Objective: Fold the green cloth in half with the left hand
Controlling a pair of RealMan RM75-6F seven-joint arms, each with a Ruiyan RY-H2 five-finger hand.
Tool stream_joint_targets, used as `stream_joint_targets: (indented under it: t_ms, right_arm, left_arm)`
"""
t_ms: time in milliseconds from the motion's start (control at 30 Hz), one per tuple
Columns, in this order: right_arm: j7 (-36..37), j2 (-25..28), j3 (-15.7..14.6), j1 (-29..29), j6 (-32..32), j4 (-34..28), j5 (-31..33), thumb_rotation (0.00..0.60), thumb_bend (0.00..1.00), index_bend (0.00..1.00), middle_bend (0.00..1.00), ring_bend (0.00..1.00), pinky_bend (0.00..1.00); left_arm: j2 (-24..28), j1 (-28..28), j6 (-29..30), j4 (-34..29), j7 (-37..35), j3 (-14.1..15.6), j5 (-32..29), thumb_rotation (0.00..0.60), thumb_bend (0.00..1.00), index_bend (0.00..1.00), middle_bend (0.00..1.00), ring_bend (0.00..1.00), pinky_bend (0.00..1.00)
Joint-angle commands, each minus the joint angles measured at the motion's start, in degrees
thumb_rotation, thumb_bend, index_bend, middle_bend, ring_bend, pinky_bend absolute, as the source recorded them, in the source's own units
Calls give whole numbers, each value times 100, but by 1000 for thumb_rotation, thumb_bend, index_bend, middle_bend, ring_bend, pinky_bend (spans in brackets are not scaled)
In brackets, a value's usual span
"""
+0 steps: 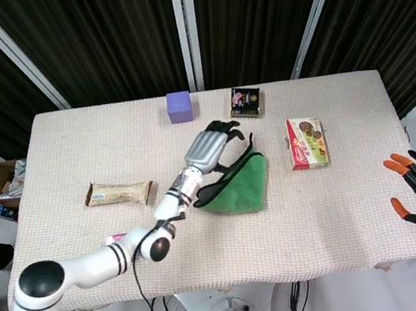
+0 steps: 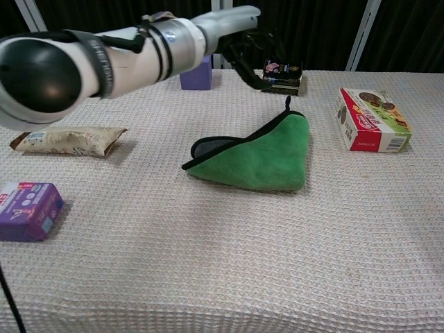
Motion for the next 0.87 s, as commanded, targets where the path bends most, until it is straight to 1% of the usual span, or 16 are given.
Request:
stream_joint_targets:
  t_ms: [33, 100, 167, 200, 333, 400, 500, 600, 667, 767, 867]
  right_arm:
    - [36, -8, -16, 3, -7, 35, -8, 600, 303, 189, 124, 0, 95]
    - [67, -5, -30, -5, -11, 75, -4, 600, 303, 189, 124, 0, 95]
    - [96, -1, -35, -15, -14, 105, 20, 600, 303, 189, 123, 0, 95]
    - [119, 2, -34, -21, -14, 121, 39, 600, 303, 189, 122, 0, 95]
    - [264, -22, -20, -46, -10, 245, 121, 600, 303, 189, 115, 0, 94]
    - [306, -53, -24, -45, -17, 294, 122, 600, 303, 189, 113, 0, 94]
    - [340, -128, -40, -32, -56, 362, 120, 600, 303, 186, 112, 0, 94]
    - [391, -218, -59, -15, -95, 398, 110, 600, 303, 183, 111, 0, 94]
    - [420, -273, -69, -2, -104, 415, 83, 600, 303, 183, 111, 0, 94]
    - [402, -312, -87, 13, -74, 415, 0, 600, 303, 183, 111, 0, 94]
    - [348, -321, -90, 29, -49, 394, -57, 600, 304, 183, 111, 0, 94]
  left_arm:
    - [1022, 937, 961, -1232, 728, 680, 196, 600, 228, 292, 114, 131, 99]
    - [1377, 1415, 1623, -1572, 952, 982, 414, 600, 230, 291, 115, 131, 99]
    - [1623, 1780, 2098, -1762, 1027, 1214, 640, 600, 232, 289, 117, 131, 99]
    - [1753, 1964, 2311, -1812, 1042, 1330, 743, 600, 233, 289, 118, 131, 99]
    - [2522, 2967, 3334, -1966, 925, 2010, 1341, 600, 232, 276, 118, 131, 98]
    - [2793, 3309, 3622, -1999, 746, 2263, 1595, 600, 232, 270, 118, 131, 98]
    - [3176, 3816, 3988, -2111, 293, 2625, 1969, 600, 233, 267, 118, 130, 98]
    - [3345, 4308, 4361, -2228, -122, 2876, 2211, 600, 233, 267, 118, 130, 98]
    - [3357, 4609, 4608, -2244, -253, 2998, 2356, 600, 233, 267, 118, 131, 98]
    - [3299, 4982, 4911, -2203, -323, 3109, 2518, 600, 232, 266, 119, 131, 97]
    - [3272, 5257, 5090, -2171, -400, 3140, 2597, 600, 233, 265, 123, 131, 97]
